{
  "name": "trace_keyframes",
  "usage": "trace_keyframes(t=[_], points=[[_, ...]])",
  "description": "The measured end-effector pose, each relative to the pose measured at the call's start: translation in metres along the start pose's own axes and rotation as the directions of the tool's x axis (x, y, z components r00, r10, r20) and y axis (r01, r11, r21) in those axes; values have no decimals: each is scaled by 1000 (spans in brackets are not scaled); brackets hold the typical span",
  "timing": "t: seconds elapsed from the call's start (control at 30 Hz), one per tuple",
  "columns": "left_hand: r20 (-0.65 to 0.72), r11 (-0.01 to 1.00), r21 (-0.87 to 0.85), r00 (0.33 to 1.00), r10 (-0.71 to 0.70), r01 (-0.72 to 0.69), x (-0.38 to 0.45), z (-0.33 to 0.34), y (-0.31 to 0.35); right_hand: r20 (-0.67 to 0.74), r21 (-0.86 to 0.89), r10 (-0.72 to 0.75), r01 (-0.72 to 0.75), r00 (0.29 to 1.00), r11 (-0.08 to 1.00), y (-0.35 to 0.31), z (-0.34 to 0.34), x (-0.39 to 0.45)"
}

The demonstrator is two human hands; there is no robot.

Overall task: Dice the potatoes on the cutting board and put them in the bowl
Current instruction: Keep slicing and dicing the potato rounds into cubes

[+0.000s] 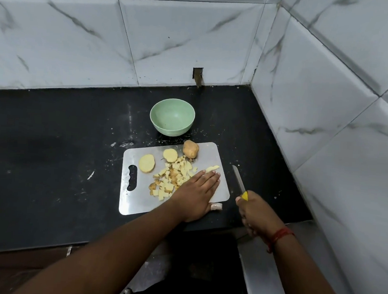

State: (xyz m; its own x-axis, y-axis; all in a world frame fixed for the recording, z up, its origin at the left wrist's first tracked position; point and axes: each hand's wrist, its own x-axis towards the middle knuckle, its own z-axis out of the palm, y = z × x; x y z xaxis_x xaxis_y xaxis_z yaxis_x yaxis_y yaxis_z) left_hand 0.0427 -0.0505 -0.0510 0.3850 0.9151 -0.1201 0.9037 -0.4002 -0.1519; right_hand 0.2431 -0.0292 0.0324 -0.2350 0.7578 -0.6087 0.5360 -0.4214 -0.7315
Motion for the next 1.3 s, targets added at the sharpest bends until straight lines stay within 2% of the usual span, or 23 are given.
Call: trace_keyframes(t=[0.13, 0.2, 0.3, 0.4, 0.47, 0.57, 0.63, 0.7, 0.97, 1.03, 1.17, 1.3], points=[[-7, 999, -8, 999, 35, -35, -18, 3, -16, 19, -51, 4, -3, 1000, 999, 1, 1, 9], [-27, 998, -12, 998, 54, -55, -24, 3, -21, -10, -269, -76, 70, 997, 961, -2, 5, 19], [-37, 999, -35, 999, 38, -39, -26, 2, -22, -36, -549, -189, 139, 981, 824, -12, 13, 35], [-57, 995, -82, 997, -57, 53, -19, -4, -17, -71, -638, -253, 151, 965, 755, -26, 20, 49], [-27, 991, -83, 994, -106, 103, -13, -8, -16, -99, -669, -358, 205, 928, 715, -34, 24, 61], [-1, 995, -49, 996, -84, 84, -8, -11, -15, -37, -713, -443, 287, 896, 640, -40, 27, 83], [-17, 999, -25, 999, -47, 46, -7, -11, -14, 17, -754, -438, 299, 899, 585, -38, 30, 92], [-33, 999, -11, 999, -43, 42, -8, -9, -13, 12, -790, -456, 288, 890, 541, -32, 33, 97], [0, 993, 25, 994, -113, 113, -13, 0, -21, -221, -738, -526, 211, 821, 640, -11, 33, 97], [-13, 995, 8, 995, -103, 103, -14, 4, -28, -221, -714, -538, 240, 814, 657, -10, 34, 96], [-55, 993, -23, 991, -118, 117, -15, 10, -34, -144, -755, -566, 280, 812, 593, -20, 42, 99], [-61, 991, -14, 989, -133, 132, -15, 11, -33, -192, -751, -548, 237, 814, 616, -23, 46, 99]])
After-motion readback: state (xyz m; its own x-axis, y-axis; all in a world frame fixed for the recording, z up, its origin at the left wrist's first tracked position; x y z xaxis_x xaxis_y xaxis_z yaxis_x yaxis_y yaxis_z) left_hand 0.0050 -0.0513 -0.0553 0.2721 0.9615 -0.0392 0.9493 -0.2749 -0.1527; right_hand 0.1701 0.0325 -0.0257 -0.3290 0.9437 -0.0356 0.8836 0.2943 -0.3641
